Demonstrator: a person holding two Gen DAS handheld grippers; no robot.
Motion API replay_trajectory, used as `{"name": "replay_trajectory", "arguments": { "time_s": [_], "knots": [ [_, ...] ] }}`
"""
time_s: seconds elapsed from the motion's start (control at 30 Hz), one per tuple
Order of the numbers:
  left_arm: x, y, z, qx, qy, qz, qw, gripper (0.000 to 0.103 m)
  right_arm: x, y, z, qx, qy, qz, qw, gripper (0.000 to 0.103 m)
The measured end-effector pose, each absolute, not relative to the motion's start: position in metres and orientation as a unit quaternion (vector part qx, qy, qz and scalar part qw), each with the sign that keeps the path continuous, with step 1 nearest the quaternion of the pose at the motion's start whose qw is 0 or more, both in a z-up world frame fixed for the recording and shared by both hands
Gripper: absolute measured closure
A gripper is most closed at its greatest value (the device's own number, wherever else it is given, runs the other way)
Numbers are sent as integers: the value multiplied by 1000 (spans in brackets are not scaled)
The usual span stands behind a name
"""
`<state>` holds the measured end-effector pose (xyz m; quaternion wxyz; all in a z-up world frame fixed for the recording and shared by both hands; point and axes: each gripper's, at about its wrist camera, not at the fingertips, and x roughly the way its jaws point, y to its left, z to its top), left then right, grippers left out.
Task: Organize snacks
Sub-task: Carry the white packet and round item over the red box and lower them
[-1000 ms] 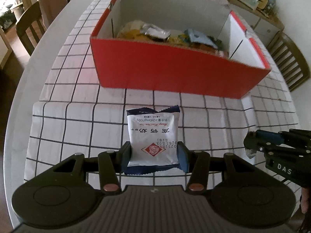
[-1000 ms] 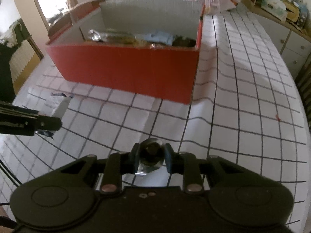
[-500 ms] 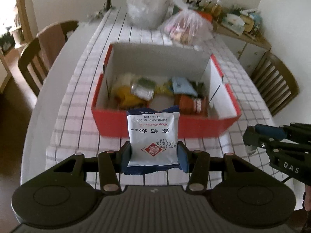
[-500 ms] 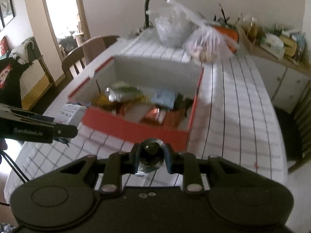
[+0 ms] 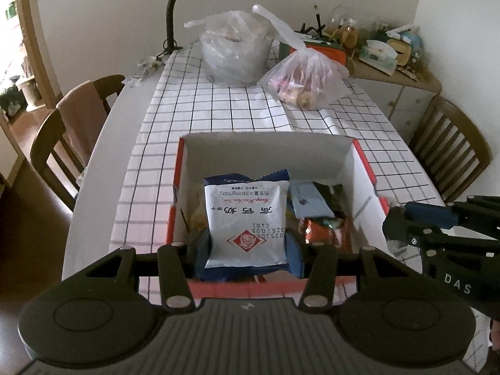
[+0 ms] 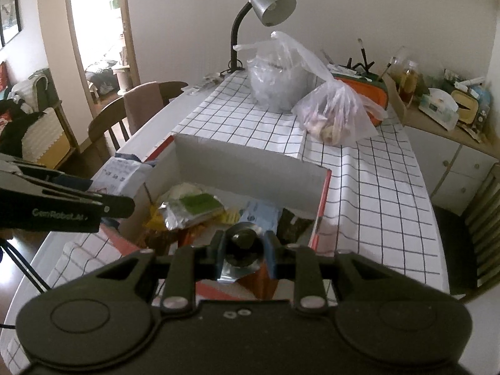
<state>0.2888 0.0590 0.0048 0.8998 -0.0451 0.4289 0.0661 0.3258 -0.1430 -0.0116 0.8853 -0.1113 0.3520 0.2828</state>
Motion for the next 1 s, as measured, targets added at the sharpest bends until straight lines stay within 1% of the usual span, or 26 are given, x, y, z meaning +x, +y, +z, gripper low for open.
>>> {"name": "replay_trajectory", "arguments": {
  "time_s": [0.23,0.53,0.8,1.0],
  "knots": [
    [327,77,-5,-28,444,63,893,54,362,-125,-25,-108,370,263,884,79],
    [375,94,-41,-28,489,55,870,54,405,-105,-58,-113,410,239,873,79],
    [393,98,-71,-27,526,52,849,54,421,-97,-87,-122,441,233,858,78],
    [394,96,-80,-29,535,45,843,54,423,-97,-98,-128,453,233,851,78]
  ]
}}
